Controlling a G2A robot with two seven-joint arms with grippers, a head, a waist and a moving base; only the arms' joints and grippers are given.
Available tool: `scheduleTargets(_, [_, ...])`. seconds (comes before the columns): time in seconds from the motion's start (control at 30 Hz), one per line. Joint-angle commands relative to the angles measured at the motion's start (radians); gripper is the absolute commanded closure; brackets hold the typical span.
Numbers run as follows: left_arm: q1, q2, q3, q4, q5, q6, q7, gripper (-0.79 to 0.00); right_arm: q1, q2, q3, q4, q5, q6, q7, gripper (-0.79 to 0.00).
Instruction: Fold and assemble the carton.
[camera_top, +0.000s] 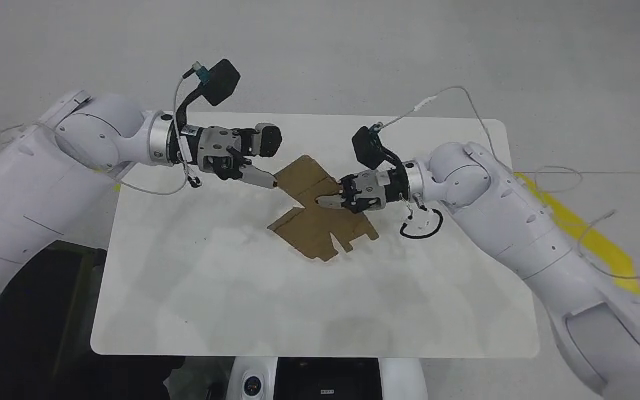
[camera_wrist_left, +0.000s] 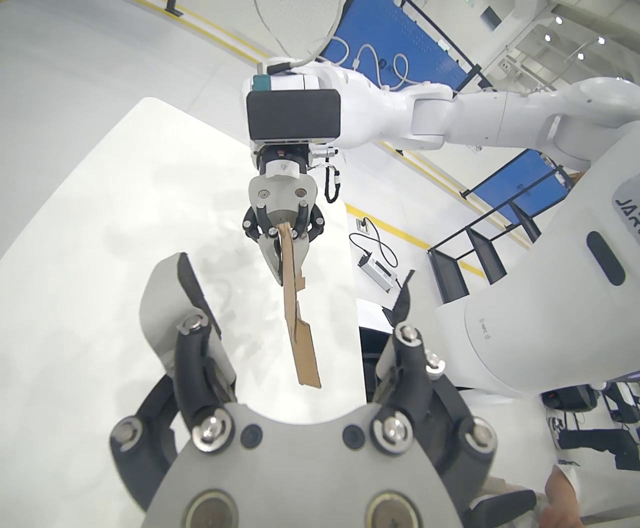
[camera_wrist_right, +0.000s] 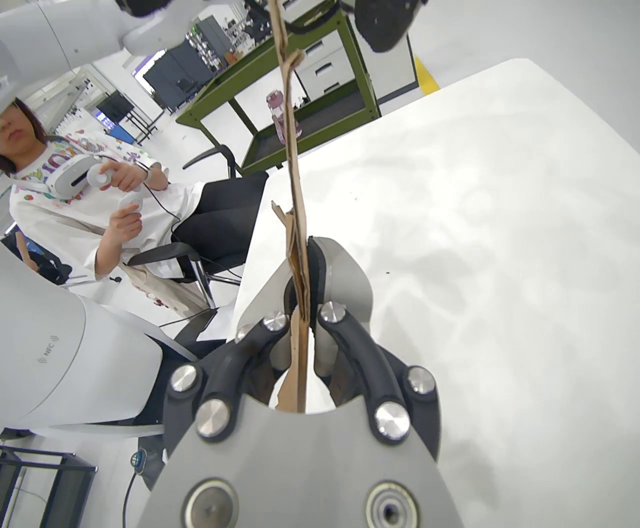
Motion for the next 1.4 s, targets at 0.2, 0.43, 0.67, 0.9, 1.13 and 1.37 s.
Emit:
scheduleTargets(0.2, [0.077, 0.001, -0.033, 0.061, -0.001, -0.011, 0.051, -0.785, -0.04, -0.002, 0.075, 0.053, 0.029, 0.0, -0.136, 0.0])
scheduleTargets(0.43, [0.148, 0.007, -0.06, 0.059, 0.022, 0.002, 0.085, -0.785, -0.086, -0.015, 0.122, 0.089, 0.045, 0.0, -0.273, 0.0])
scheduleTargets(0.67, [0.199, 0.004, -0.087, 0.018, 0.111, 0.024, 0.118, -0.785, -0.11, -0.047, 0.117, 0.101, 0.097, 0.0, -0.347, 0.0])
scheduleTargets(0.9, [0.237, -0.002, -0.113, -0.007, 0.137, 0.047, 0.135, -0.785, -0.104, -0.082, 0.1, 0.119, 0.141, 0.0, -0.339, 0.0])
scheduleTargets(1.13, [0.265, -0.008, -0.136, -0.027, 0.155, 0.066, 0.124, -0.702, -0.104, -0.11, 0.104, 0.133, 0.148, 0.0, -0.336, 0.0])
scheduleTargets(1.37, [0.286, -0.014, -0.156, -0.031, 0.133, 0.095, 0.088, 0.0, -0.121, -0.123, 0.133, 0.134, 0.134, 0.0, -0.335, 0.0])
